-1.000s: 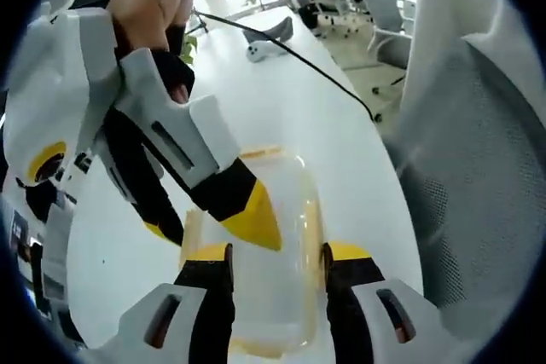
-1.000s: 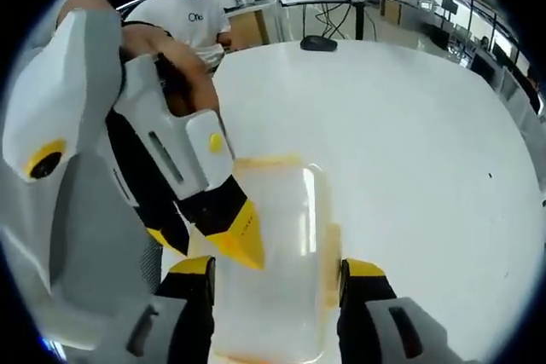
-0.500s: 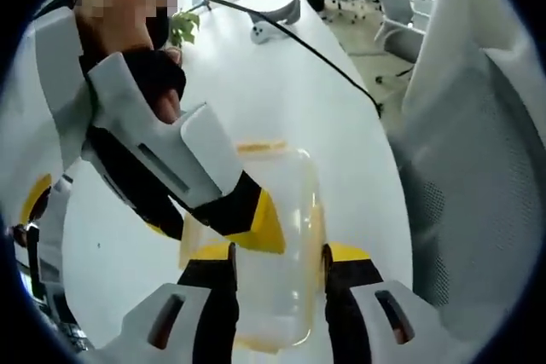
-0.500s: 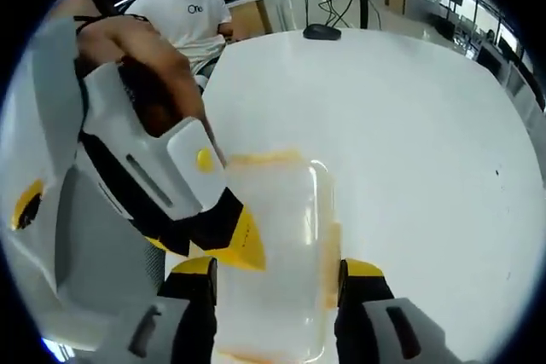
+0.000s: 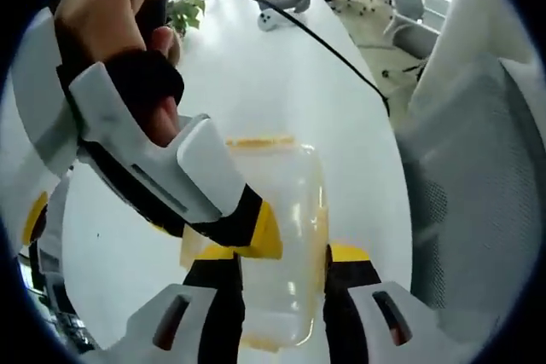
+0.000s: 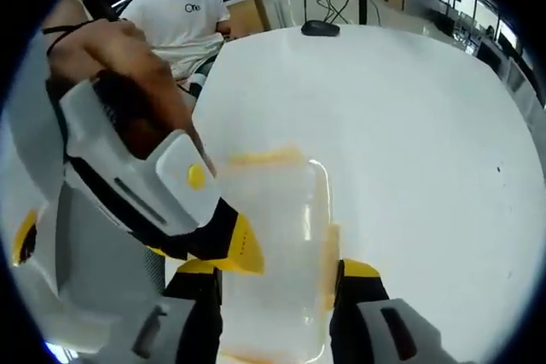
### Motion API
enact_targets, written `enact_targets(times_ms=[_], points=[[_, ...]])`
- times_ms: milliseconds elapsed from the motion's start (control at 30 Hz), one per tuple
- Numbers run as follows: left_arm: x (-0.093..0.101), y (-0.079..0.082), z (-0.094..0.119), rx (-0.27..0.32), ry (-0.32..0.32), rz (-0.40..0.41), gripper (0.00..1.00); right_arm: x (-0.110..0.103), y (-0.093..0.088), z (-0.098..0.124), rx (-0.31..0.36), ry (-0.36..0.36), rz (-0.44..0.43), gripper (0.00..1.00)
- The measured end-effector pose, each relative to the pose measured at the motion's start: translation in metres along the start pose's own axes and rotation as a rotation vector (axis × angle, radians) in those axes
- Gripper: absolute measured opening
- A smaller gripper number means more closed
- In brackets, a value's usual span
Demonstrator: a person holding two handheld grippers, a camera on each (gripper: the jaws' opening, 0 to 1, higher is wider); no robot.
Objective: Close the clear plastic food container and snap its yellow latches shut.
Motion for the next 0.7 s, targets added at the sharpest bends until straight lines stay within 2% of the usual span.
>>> enact_targets(times_ms=[133,233,467,700], points=[[0.0016,0.0011,-0.0006,-0.009,-0.005,0.019,0.32,0.0027,-0.0022,-0.0015,-0.021,0.027,-0.007,0.49],[0.0025,0.0016,-0.0004,0.006,-0.006,0.023,0.32,0.0038,-0.0022,-0.0028,-0.028,0.037,-0.011,0.49],[0.0037,0.0028,0.0004,0.009,-0.007,0.002,0.33,0.0023,-0.0034,-0.0011,-0.016,0.019,-0.011,0.50],[0.0043,0.0040,0.0012,0.009,-0.002,-0.017,0.34,0.0004,-0.0034,0.0018,0.029,0.000,-0.012,0.51]])
Point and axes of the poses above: the point that each gripper's makers call its tool centre point, and the gripper's own axes: z roughly backward along the fingers, x roughly to its right, y roughly out of its top, the point moved 5 cm from there along z, roughly backward along the fingers, and after that the axes turned 10 degrees about y, right-handed, at the moved point
